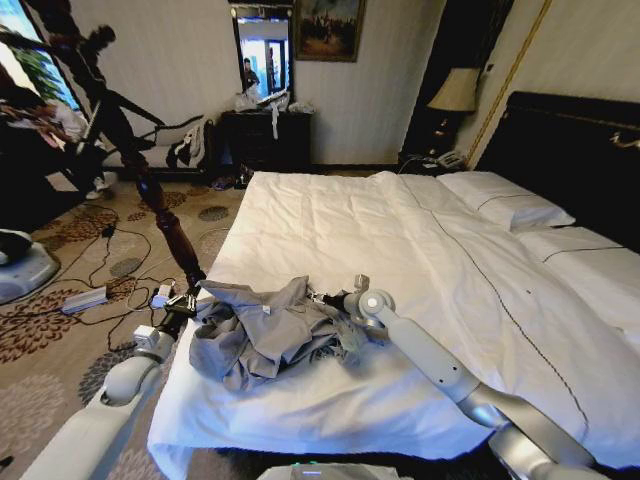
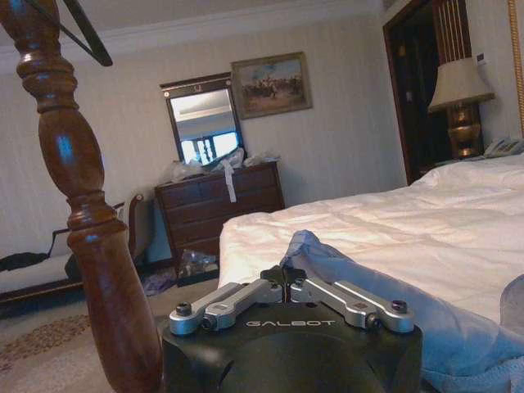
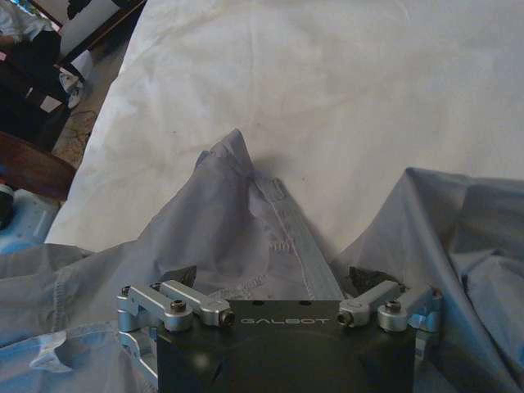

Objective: Pick up the clothes from the bed and hang them on the clothes hanger.

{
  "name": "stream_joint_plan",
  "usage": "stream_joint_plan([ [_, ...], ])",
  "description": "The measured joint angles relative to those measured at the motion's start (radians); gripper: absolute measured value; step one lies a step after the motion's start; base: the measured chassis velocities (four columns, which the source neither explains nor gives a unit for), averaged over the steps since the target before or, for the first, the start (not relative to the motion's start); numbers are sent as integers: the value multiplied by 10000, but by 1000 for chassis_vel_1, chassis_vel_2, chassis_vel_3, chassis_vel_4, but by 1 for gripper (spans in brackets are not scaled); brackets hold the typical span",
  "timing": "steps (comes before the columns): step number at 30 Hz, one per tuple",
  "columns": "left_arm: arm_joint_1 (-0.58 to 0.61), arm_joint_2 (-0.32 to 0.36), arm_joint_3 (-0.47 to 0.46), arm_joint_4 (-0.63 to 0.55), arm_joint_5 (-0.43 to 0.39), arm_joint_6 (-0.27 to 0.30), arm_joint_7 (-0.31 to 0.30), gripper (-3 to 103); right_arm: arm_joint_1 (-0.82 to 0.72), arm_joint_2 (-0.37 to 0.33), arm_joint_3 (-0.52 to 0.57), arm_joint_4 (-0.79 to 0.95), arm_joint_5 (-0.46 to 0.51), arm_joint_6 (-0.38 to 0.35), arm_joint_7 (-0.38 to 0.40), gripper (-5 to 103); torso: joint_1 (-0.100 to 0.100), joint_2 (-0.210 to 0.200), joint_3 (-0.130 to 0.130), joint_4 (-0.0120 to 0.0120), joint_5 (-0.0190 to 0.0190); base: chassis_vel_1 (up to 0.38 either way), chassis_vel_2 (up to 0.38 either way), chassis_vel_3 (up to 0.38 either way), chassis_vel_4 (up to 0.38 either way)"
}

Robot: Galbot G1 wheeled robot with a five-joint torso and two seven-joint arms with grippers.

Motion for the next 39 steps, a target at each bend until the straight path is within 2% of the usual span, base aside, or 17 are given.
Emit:
stream_joint_plan([
  [5,-177,-29,128,165,4,5,10,0,-75,218,163,-89,255,-7,-207,100,0,0,0,2,0,0,0,0,0],
  [13,-285,-5,176,354,6,21,16,0,-176,222,320,131,332,82,-1297,100,0,0,0,3,0,0,0,0,0],
  [23,-341,-132,268,470,14,22,27,0,-178,194,-24,64,-366,34,-1463,100,0,0,0,2,0,0,0,0,0],
  [27,-331,-152,273,482,17,21,32,0,-117,310,-64,-57,-371,7,-1432,102,0,0,0,2,0,0,0,0,0],
  [30,-318,-148,249,501,7,5,37,0,-75,424,-73,-134,-312,28,-1398,88,0,0,0,4,0,0,0,0,0],
  [32,-312,-141,244,500,0,3,37,0,-74,426,-81,-135,-305,58,-1397,88,0,0,0,3,0,0,0,0,0],
  [34,-310,-132,237,501,-12,-2,40,0,-81,470,-98,-187,-342,212,-1396,78,0,0,0,1,0,0,0,0,0],
  [35,-310,-132,237,501,-12,-2,40,0,-81,470,-98,-187,-342,212,-1396,78,0,0,0,1,0,0,0,0,0],
  [39,-339,-157,260,511,-13,-7,43,0,-95,698,-126,-436,-670,575,-1337,56,0,0,0,3,0,0,0,0,0],
])
